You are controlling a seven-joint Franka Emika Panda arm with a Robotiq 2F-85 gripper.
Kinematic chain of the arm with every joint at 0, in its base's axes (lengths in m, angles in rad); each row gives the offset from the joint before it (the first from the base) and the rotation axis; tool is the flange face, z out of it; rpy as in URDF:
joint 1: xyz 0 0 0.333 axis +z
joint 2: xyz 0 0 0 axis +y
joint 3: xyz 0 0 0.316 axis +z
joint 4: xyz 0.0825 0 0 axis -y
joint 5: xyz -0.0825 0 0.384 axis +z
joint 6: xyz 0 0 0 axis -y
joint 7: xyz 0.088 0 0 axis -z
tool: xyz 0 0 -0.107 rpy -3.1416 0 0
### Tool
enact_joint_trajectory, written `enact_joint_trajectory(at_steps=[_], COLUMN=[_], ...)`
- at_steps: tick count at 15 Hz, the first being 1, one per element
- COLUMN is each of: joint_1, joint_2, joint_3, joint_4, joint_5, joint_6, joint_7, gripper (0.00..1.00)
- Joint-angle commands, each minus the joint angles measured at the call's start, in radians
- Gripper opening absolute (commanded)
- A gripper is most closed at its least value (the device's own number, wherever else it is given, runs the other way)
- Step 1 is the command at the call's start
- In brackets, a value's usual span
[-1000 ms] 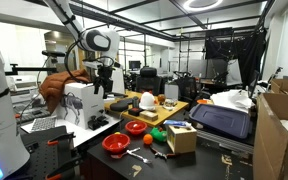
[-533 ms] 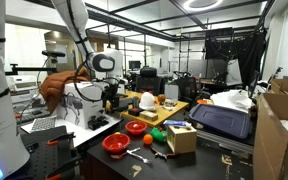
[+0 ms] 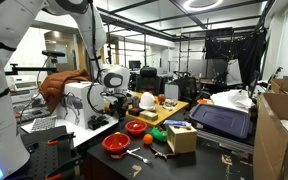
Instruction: Put the plush toy inside the red bowl
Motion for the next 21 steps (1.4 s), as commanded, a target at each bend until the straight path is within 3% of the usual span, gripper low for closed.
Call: enact_joint_trajectory(at_steps=[1, 11, 21], joint_1=[0.006, 0.103, 0.217], joint_2=[0.125, 0.305, 0.353], joint_3=[0.014, 0.002, -0.057], joint_4=[0.136, 0.357, 0.463], joint_5=[-0.008, -0.040, -0.080], joint_6=[0.008, 0.005, -0.029], joint_7=[0.048, 0.156, 0.292], gripper=[1.00, 1.00, 1.00])
